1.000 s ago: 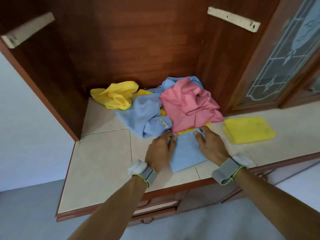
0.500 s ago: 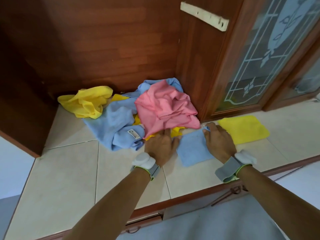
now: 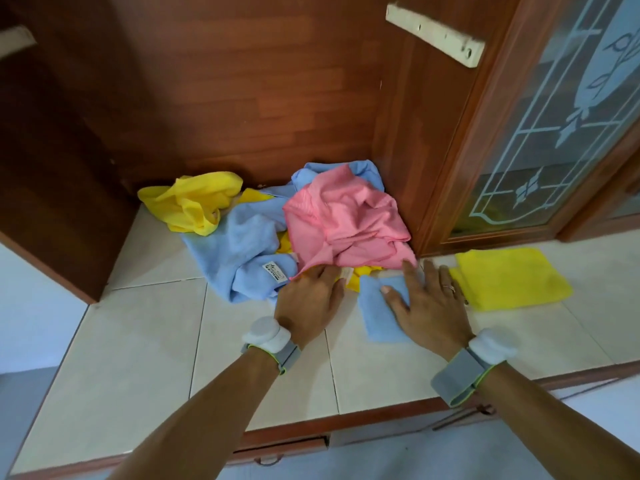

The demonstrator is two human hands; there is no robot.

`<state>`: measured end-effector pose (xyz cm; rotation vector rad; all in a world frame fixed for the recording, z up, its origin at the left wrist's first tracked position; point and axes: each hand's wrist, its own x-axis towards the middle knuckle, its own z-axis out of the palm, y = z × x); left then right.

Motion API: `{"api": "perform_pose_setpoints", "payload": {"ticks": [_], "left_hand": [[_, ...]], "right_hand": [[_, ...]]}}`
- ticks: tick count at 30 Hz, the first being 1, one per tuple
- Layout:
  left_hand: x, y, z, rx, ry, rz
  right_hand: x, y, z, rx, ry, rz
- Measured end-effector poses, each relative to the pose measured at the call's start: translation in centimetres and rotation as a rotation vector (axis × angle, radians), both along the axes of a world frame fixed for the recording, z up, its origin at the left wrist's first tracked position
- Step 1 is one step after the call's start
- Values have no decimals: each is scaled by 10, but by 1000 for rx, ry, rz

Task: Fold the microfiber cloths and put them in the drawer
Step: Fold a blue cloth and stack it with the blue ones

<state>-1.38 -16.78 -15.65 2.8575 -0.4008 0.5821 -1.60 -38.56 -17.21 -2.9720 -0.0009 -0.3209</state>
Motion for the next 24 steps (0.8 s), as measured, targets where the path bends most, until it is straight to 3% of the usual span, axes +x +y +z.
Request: {"api": "perform_pose_setpoints", "payload": {"ticks": [7,11,13,15,19,24], "left_hand": [[-14,53,2,29,-198,213],[-24,95,5,51,-38,365],[-28,113,9,-57,73,327],[-31,119,15,-182,75,287],[-37,118,37,-329,-96,205],[-30,115,58,-461,-112,140]], "right_hand": [[2,0,6,-12,-25,-17],[-4,10,28,-38,-111,49],[-8,24,42,-14,-190,140],[-12,43,54,94,-235,263],[-25,99,71,340,-235,495],[-19,164,82,526,-105,572]]}}
